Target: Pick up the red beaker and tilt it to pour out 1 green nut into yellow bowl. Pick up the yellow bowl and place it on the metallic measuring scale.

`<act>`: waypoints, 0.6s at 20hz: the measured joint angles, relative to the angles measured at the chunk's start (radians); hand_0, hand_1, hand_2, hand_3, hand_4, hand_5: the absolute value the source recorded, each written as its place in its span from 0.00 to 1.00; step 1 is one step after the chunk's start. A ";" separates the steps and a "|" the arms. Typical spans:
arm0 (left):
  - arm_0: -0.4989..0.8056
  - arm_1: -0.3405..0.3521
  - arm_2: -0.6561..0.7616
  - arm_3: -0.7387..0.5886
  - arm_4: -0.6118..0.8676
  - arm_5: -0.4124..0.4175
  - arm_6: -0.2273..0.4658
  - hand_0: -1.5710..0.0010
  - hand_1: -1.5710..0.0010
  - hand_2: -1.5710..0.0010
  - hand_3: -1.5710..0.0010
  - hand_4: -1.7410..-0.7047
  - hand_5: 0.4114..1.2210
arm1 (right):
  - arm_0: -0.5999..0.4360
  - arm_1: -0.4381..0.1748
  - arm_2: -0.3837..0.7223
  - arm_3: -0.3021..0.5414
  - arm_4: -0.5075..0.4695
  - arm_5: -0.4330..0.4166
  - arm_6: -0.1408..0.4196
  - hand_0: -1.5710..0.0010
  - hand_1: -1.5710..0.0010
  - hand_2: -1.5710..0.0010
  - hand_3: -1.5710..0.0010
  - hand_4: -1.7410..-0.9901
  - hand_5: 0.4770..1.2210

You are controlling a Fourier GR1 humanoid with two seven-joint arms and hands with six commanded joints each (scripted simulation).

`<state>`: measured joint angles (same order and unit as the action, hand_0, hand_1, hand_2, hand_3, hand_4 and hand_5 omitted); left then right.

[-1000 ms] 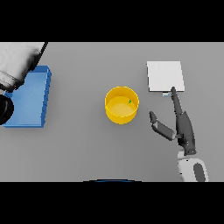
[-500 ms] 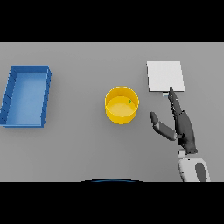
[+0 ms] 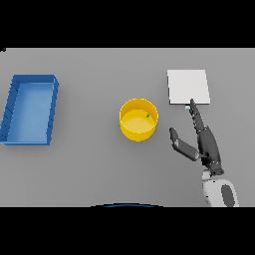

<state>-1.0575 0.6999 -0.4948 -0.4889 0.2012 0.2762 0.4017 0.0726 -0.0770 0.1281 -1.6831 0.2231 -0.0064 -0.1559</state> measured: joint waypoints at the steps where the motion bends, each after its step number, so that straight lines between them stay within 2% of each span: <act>1: 0.057 0.021 -0.003 -0.078 0.024 0.031 0.032 0.00 0.00 0.00 0.12 0.00 1.00 | 0.003 -0.003 -0.001 0.008 0.005 -0.003 -0.002 1.00 1.00 1.00 1.00 0.72 0.31; 6: 0.284 0.078 -0.026 -0.385 0.125 0.181 0.137 0.00 0.00 0.00 0.11 0.00 1.00 | 0.001 -0.001 -0.002 0.020 0.009 -0.008 -0.023 1.00 1.00 1.00 1.00 0.72 0.29; 7: 0.311 0.080 -0.039 -0.426 0.134 0.213 0.164 0.00 0.00 0.00 0.12 0.00 1.00 | 0.006 0.004 0.003 0.010 0.004 -0.004 -0.036 1.00 1.00 1.00 1.00 0.73 0.29; 8: 0.339 0.080 -0.049 -0.449 0.145 0.230 0.164 0.00 0.00 0.00 0.12 0.00 1.00 | 0.003 -0.003 -0.010 0.013 -0.005 -0.005 -0.027 1.00 1.00 1.00 1.00 0.74 0.28; 12: 0.404 0.102 -0.096 -0.549 0.207 0.261 0.206 0.00 0.00 0.00 0.13 0.01 0.67 | -0.008 0.000 -0.013 0.020 -0.012 -0.004 0.003 1.00 1.00 1.00 1.00 0.76 0.27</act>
<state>-0.6530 0.8023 -0.5904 -1.0382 0.4086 0.5371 0.6081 0.0649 -0.0773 0.1148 -1.6634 0.2113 -0.0101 -0.1533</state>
